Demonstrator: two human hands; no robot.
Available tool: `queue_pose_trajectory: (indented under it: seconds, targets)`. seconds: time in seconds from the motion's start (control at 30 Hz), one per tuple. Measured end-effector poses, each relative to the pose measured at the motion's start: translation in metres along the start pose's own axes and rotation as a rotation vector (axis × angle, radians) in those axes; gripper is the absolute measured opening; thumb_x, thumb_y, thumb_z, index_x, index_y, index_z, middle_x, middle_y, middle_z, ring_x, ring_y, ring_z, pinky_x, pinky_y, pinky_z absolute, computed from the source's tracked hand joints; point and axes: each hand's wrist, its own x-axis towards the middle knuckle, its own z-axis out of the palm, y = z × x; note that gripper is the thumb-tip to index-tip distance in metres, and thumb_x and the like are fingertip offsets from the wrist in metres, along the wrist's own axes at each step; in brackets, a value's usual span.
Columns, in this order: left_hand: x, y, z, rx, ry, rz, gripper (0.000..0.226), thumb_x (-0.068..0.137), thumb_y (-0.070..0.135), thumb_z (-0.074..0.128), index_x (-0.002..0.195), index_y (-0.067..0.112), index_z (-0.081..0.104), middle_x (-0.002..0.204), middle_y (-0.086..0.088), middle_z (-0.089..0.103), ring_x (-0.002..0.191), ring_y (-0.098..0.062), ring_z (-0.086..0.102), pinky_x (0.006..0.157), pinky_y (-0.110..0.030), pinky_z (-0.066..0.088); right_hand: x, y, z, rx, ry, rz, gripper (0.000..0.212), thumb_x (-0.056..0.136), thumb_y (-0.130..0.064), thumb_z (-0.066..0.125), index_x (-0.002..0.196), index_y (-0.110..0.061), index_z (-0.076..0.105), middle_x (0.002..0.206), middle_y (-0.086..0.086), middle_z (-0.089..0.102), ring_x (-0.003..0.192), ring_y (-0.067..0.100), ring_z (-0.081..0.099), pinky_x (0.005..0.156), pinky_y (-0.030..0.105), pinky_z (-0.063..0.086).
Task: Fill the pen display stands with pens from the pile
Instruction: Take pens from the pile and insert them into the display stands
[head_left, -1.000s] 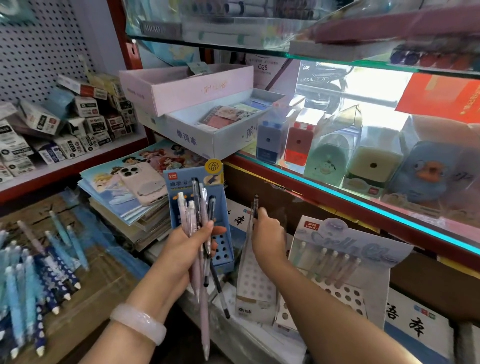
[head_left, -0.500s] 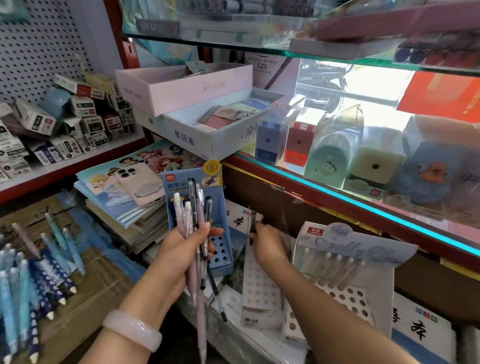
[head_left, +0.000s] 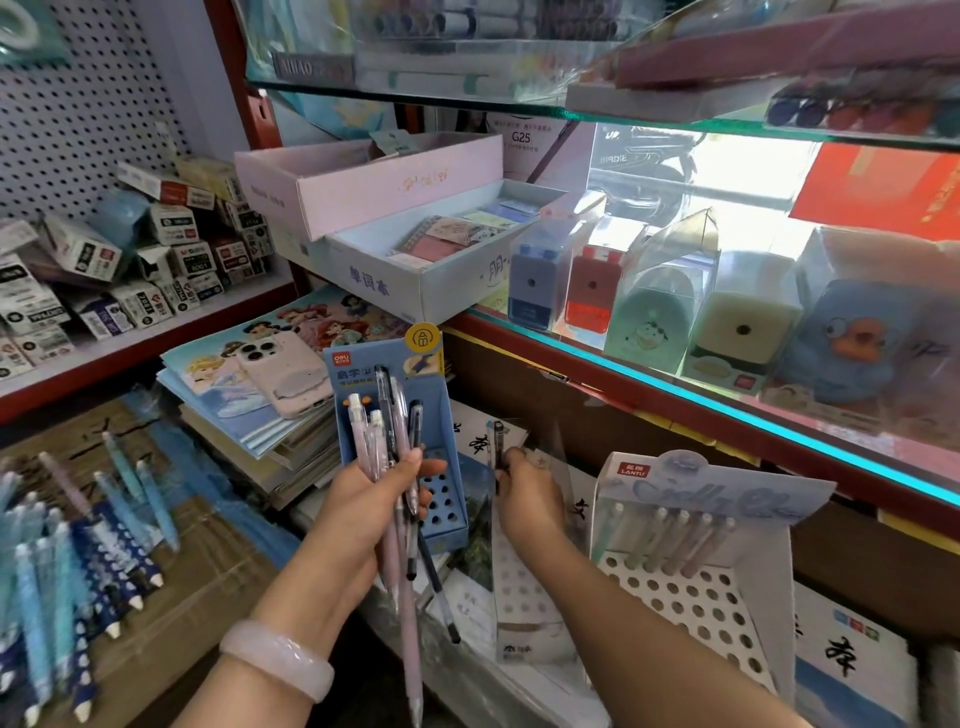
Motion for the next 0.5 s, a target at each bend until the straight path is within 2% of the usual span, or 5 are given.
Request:
queue_pose_trajectory:
  seconds: [0.27,0.37,0.43,0.47,0.5]
  targets:
    - [-0.002,-0.002,0.001,0.018,-0.009,-0.013,0.014,0.091,0.012,0.054,0.102,0.006,0.057,0.073,-0.005,0.073,0.052,-0.010,0.057,0.046,-0.020,0.049,-0.003,-0.005,-0.002,0.037,0.012,0.091,0.018,0.098,-0.015,0.043,0.109,-0.008,0.055,0.102,0.011,0.063,0.093,0.026,0.061,0.067,0.025,0.038]
    - [-0.006,0.001,0.002,-0.010,-0.034,-0.045,0.013,0.090,0.013,0.055,0.099,0.005,0.059,0.075,-0.005,0.072,0.053,-0.011,0.057,0.047,-0.020,0.050,-0.011,-0.012,-0.016,0.198,0.082,0.151,0.014,0.095,-0.016,0.049,0.106,-0.010,0.057,0.094,0.005,0.060,0.094,0.022,0.061,0.068,0.026,0.042]
    - [-0.008,0.003,0.004,-0.028,-0.050,-0.063,0.012,0.090,0.013,0.054,0.097,0.005,0.060,0.075,-0.006,0.073,0.051,-0.010,0.057,0.046,-0.020,0.049,-0.017,-0.023,-0.030,0.311,0.188,0.079,0.014,0.094,-0.022,0.052,0.103,-0.014,0.059,0.089,-0.002,0.058,0.086,0.015,0.058,0.069,0.026,0.045]
    - [-0.008,0.003,0.004,-0.027,-0.054,-0.069,0.012,0.091,0.013,0.054,0.098,0.005,0.060,0.075,-0.006,0.073,0.051,-0.010,0.057,0.046,-0.020,0.049,-0.020,-0.030,-0.036,0.391,0.154,0.021,0.015,0.094,-0.026,0.053,0.100,-0.015,0.062,0.085,-0.004,0.059,0.081,0.011,0.057,0.069,0.025,0.045]
    - [-0.008,0.003,0.005,-0.018,-0.056,-0.075,0.012,0.091,0.013,0.055,0.099,0.005,0.060,0.074,-0.006,0.073,0.051,-0.010,0.058,0.046,-0.020,0.049,-0.023,-0.037,-0.042,0.503,0.048,-0.030,0.017,0.094,-0.029,0.053,0.093,-0.016,0.065,0.081,-0.005,0.059,0.078,0.010,0.057,0.068,0.026,0.045]
